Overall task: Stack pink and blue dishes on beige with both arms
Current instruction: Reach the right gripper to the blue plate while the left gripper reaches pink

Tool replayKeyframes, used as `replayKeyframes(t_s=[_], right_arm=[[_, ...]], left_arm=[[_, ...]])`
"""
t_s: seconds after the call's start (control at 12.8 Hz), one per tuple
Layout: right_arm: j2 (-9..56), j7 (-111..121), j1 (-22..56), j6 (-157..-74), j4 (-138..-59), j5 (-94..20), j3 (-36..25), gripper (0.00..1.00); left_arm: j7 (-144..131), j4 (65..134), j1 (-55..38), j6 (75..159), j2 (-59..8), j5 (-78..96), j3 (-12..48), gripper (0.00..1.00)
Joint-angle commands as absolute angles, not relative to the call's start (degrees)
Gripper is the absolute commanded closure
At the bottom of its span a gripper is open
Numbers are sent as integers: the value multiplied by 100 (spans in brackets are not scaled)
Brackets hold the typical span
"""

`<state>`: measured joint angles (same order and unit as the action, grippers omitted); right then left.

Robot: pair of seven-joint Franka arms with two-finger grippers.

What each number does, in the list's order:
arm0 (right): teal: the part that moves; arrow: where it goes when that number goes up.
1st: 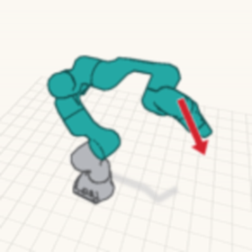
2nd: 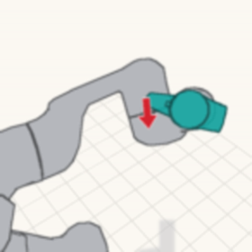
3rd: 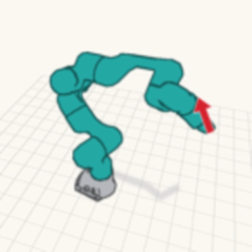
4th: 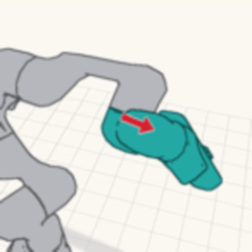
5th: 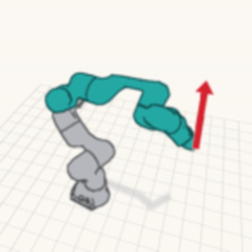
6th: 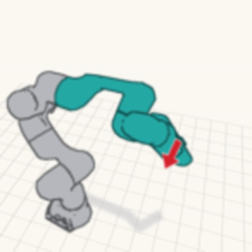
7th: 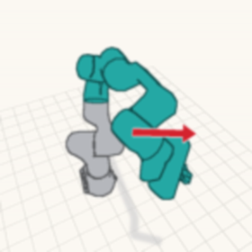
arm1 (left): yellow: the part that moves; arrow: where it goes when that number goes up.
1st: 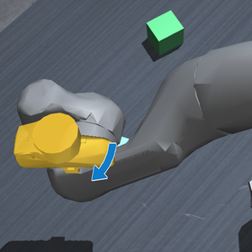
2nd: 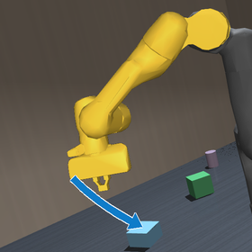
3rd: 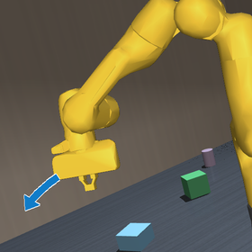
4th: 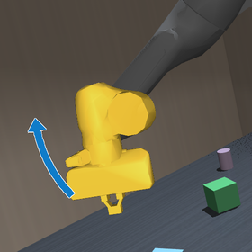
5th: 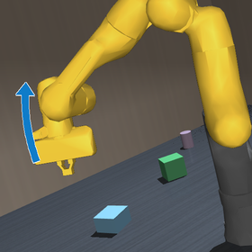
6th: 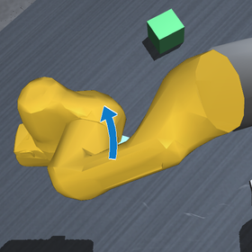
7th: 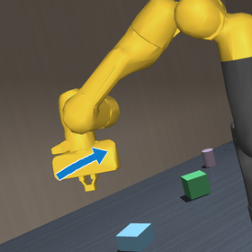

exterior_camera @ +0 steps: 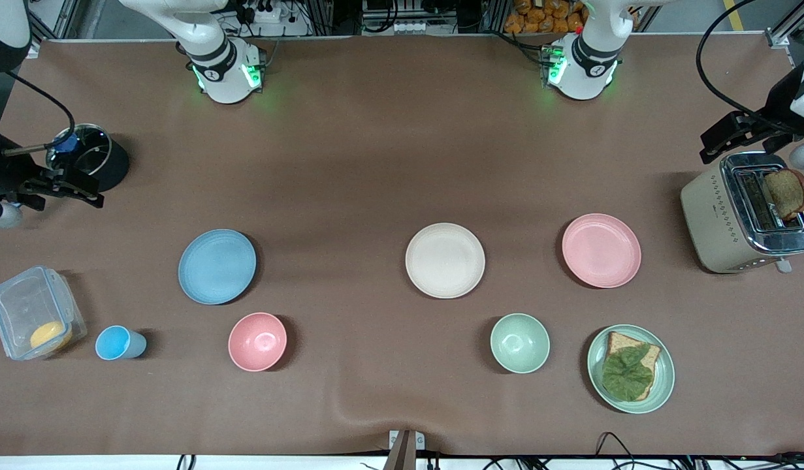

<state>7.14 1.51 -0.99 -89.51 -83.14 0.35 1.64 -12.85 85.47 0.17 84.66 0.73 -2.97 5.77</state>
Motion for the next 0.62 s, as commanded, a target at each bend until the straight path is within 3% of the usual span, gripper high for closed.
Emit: replayKeyframes(t_s=[0.0, 0.39, 0.55], right_arm=[[782, 167, -132, -8912, -8183, 26, 202, 0], [975, 176, -114, -8930, -8183, 26, 220, 0], [1046, 176, -106, -8965, -8183, 18, 228, 0]], left_arm=[[-1204, 8490, -18, 8341, 132, -176, 501, 0], [-1195, 8551, 88, 8446, -411, -167, 334, 0], [-1230, 9171, 88, 9005, -528, -255, 360, 0]])
